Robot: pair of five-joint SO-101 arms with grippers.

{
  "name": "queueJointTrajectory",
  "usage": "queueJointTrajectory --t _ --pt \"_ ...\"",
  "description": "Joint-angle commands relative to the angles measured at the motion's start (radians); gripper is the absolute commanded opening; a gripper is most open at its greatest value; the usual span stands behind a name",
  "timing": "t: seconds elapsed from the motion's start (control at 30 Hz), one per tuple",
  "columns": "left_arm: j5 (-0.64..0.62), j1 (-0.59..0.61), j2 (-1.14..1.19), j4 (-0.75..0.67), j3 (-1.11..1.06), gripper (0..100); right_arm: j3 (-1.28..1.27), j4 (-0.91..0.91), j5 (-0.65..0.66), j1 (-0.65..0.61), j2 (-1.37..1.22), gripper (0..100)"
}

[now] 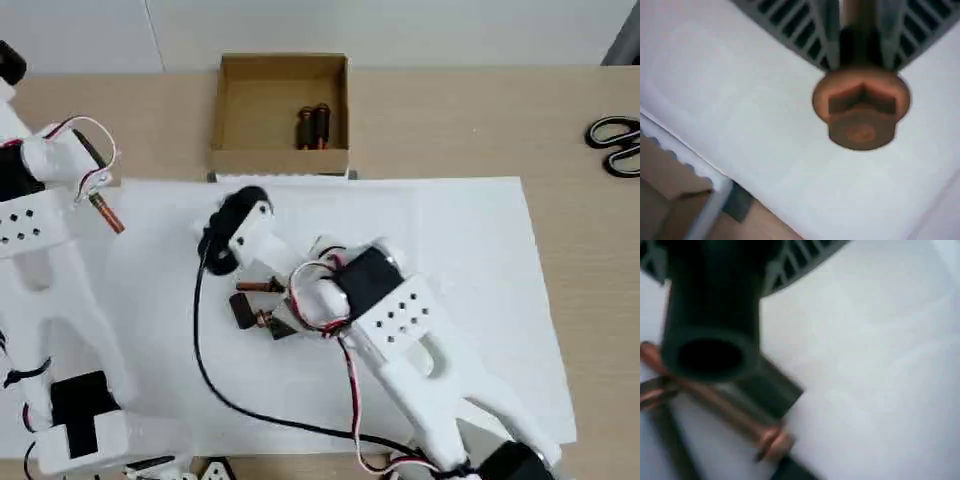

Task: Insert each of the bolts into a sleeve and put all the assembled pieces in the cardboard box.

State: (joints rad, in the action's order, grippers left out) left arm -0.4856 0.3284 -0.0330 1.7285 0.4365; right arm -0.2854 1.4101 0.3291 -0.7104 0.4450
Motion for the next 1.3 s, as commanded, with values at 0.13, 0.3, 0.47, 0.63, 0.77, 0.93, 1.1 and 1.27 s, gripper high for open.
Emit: queueJointTrajectory --t 0.13,0.3,0.47,0.63,0.77,0.93,1.1,1.27 --pt "-0.038 -0.161 -0.068 -0.155 0.065 1 -0.003 -0.374 -0.157 0.130 0.153 0.4" --pt "-0.043 -0.209 -0.127 -0.417 0.079 1 -0.178 -0.636 -0.365 0.243 0.257 0.4" --pt "-0.034 -0.342 -0.138 -0.511 0.077 1 -0.413 -0.954 -0.423 0.243 0.312 0.4" --pt "0.052 -0.456 -0.137 -0.514 0.081 1 -0.474 -1.087 -0.370 0.216 0.286 0.4" --pt "0.048 -0.482 -0.153 -0.508 0.077 1 -0.473 -1.098 -0.338 0.205 0.217 0.4" --pt "-0.057 -0.483 -0.161 -0.388 0.088 1 -0.465 -1.099 -0.339 0.203 0.159 0.4" --pt "-0.095 -0.488 -0.160 -0.245 0.110 1 -0.462 -1.107 -0.342 0.203 0.143 0.4" --pt "-0.097 -0.497 -0.150 -0.236 0.104 1 -0.468 -1.099 -0.339 0.173 0.145 0.3"
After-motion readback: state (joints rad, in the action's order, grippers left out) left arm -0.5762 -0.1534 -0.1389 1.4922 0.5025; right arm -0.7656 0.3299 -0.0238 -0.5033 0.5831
